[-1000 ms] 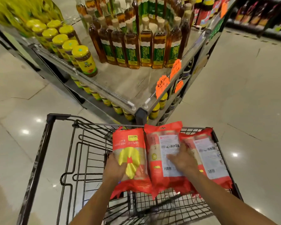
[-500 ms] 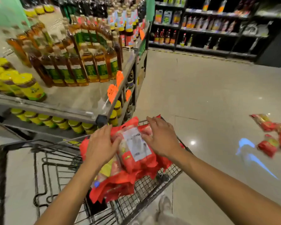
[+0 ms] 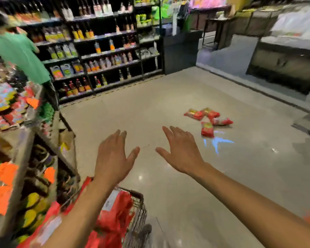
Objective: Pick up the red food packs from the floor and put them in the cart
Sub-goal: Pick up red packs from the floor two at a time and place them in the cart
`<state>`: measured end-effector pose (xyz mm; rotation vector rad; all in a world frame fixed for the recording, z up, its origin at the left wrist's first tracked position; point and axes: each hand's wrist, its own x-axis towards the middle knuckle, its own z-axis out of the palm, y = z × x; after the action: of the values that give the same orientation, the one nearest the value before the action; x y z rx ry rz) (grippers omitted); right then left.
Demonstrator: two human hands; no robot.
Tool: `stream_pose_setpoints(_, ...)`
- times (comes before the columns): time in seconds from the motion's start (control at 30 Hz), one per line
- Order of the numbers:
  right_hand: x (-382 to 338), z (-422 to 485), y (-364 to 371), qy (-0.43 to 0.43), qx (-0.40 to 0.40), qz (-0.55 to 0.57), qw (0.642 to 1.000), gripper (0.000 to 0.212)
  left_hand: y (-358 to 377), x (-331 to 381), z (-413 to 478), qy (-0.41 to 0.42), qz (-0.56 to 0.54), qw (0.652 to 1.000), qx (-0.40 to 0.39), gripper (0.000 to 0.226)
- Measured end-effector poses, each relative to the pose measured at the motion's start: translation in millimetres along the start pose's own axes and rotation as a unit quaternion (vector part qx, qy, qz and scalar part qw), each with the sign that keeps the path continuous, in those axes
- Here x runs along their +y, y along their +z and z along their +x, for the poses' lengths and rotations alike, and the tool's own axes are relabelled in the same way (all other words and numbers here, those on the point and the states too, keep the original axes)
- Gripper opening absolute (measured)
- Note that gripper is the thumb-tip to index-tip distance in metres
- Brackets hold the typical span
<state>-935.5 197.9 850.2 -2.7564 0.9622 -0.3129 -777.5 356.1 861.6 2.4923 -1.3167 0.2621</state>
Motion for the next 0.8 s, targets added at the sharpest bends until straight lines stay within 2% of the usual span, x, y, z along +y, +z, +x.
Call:
stream_pose_setpoints(0.07, 59.6, 3.8, -12.6, 0.037, 0.007, -0.003, 0.999, 0.091, 17.1, 53.1, 31.8, 0.031, -0.001, 1.0, -0.006, 0.081)
stream_pose_setpoints(0.23, 204.7, 17.3, -41.4, 0.116, 0.024, 0.012, 0.993, 0.083, 65.3, 185.5, 99.6, 0.089, -0.008, 0.996, -0.027, 0.076)
stream_pose_setpoints(0.37, 289.5, 34.7, -56.6, 0.148, 0.032, 0.018, 0.988, 0.087, 98.9, 254.3, 144.8, 0.126, 0.002, 0.991, -0.045, 0.076)
stream_pose_setpoints(0.57, 352.1, 87.7, -65.6, 0.145, 0.034, 0.035, 0.988, 0.085, 127.9, 294.8, 214.1, 0.126, 0.036, 0.99, -0.057, 0.076)
stream_pose_setpoints(0.8, 376.4, 203.8, -52.4, 0.119, 0.038, 0.01, 0.992, 0.078, 172.7, 279.1, 318.8, 0.116, 0.039, 0.991, -0.058, 0.076)
